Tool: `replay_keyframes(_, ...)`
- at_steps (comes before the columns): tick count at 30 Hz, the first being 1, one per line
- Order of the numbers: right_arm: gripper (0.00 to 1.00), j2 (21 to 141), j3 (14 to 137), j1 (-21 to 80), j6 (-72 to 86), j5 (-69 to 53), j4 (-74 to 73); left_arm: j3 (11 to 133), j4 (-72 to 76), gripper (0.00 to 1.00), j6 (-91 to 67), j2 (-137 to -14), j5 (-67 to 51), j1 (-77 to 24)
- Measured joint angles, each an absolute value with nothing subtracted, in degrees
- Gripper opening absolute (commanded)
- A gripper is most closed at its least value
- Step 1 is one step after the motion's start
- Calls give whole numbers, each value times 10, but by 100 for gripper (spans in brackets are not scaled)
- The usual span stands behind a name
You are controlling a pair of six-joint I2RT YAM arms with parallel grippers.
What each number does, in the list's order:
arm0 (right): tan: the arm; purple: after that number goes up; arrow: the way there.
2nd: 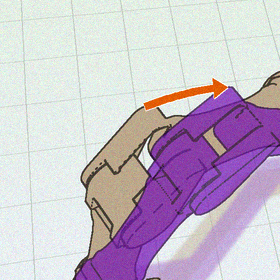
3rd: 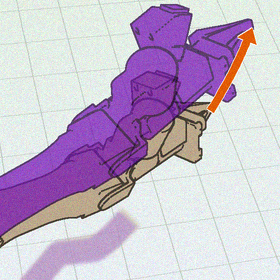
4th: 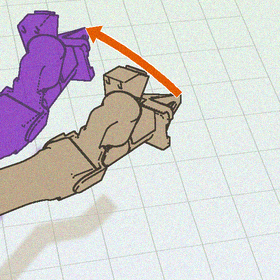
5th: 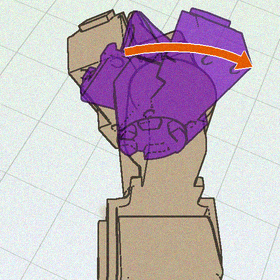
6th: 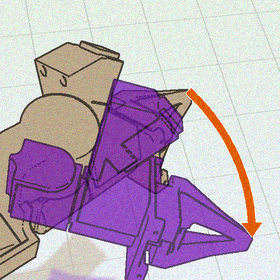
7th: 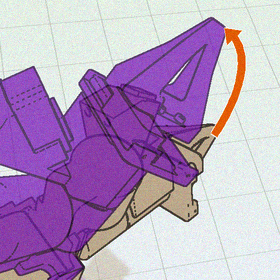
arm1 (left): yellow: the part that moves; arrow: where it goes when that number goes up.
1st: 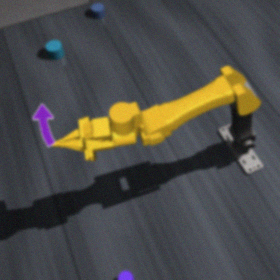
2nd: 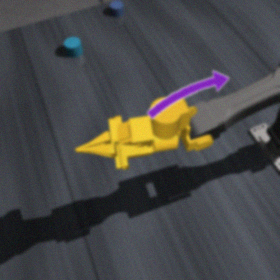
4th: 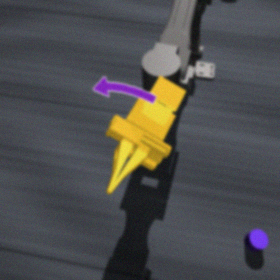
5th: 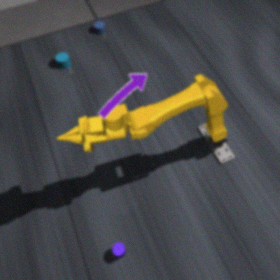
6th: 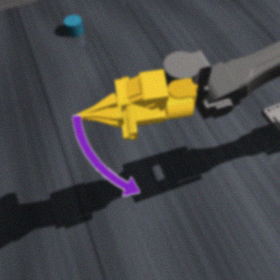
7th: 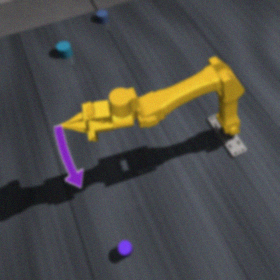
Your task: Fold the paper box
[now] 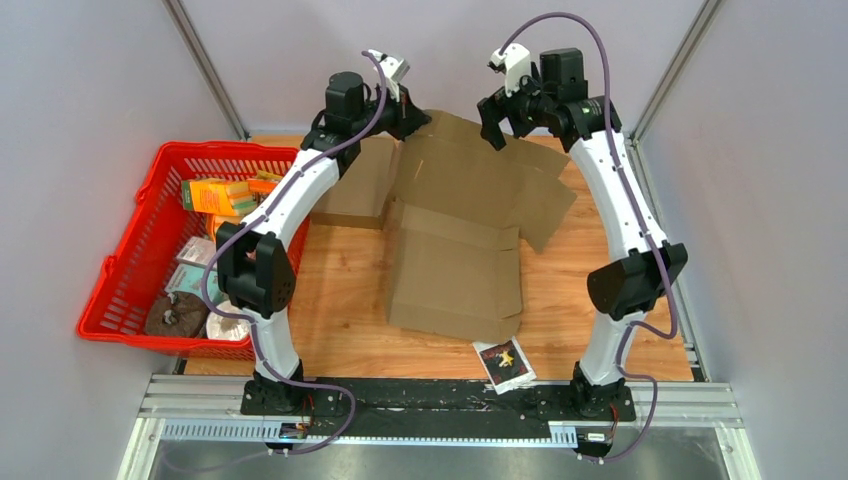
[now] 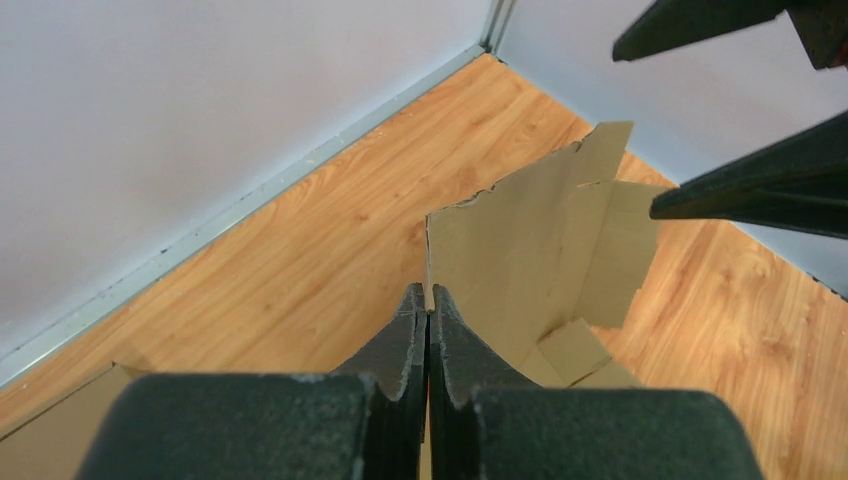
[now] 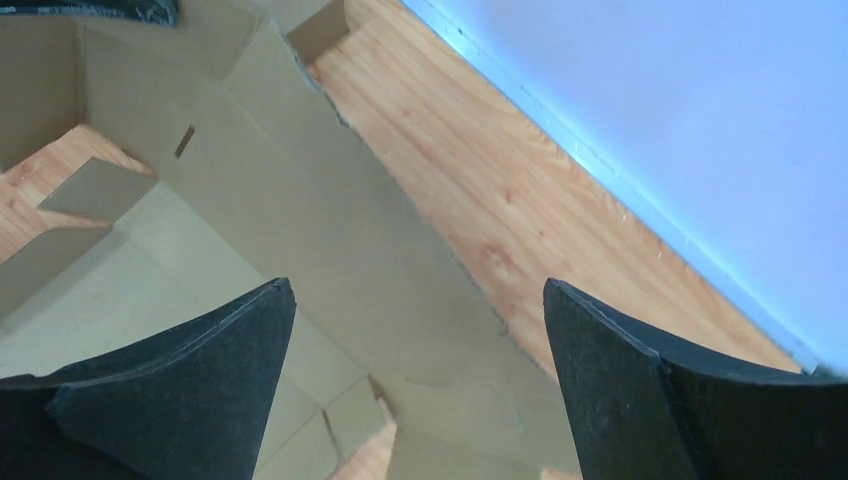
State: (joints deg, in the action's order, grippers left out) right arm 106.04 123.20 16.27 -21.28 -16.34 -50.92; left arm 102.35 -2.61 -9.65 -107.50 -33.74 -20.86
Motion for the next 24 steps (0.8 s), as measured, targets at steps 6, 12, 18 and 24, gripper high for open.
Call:
replay_keyframes(6, 100, 1117, 1296, 162, -244, -239, -515, 1024, -42, 0, -80, -1075, -336, -209)
replay_keyframes(12, 100, 1180, 1328, 162, -257, -302, -511, 1024, -45, 0, -74, -1075, -340, -209)
replay_keyframes(18, 76, 1220, 1340, 155, -267, -357, -513, 1024, -50, 0, -62, -1075, -340, -209)
replay_keyframes(24, 44, 1221, 1340, 144, -272, -412, -517, 1030, -61, 0, -60, -1075, -340, -209)
